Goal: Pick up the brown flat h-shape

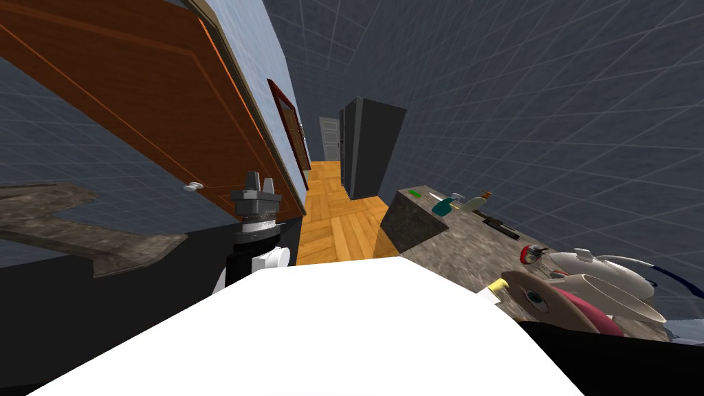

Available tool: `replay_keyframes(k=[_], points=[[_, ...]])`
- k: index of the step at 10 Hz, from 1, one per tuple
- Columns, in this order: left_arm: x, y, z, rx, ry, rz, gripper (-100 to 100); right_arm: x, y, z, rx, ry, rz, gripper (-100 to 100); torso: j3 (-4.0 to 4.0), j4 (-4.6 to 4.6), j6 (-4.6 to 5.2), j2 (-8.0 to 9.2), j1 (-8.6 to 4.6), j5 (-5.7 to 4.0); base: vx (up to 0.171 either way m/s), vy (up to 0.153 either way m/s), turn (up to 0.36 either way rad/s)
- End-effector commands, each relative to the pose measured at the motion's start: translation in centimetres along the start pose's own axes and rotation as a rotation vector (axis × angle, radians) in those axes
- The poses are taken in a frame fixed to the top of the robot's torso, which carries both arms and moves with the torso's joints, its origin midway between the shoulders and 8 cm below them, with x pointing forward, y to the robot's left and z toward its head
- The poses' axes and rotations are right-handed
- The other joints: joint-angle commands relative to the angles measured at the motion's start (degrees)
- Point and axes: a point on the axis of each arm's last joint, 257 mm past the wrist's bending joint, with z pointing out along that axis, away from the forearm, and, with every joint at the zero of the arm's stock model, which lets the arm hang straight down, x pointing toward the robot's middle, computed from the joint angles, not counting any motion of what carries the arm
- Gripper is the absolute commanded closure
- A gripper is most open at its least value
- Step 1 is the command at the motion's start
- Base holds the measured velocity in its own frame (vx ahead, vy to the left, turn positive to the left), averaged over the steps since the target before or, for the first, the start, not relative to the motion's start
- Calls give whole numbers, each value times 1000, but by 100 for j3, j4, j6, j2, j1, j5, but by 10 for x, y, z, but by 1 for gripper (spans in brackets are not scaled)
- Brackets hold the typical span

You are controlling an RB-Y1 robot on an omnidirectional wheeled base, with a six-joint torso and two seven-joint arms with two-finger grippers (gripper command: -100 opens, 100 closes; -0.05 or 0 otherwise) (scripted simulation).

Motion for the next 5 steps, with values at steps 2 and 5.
replay_keyframes(k=[2, 5], points=[[0, 0, 0, 0, 0, 0, 0, -6, -2, -11, 0, -2, -9, 100, 0, -1, 4, 2, 3, 3, -5, -1, -73], [0, 0, 0, 0, 0, 0, 0, -6, -2, -13, -1, -2, -10, 0, 2, 1, 2, 3, 4, 1, -3, 0, -15]])
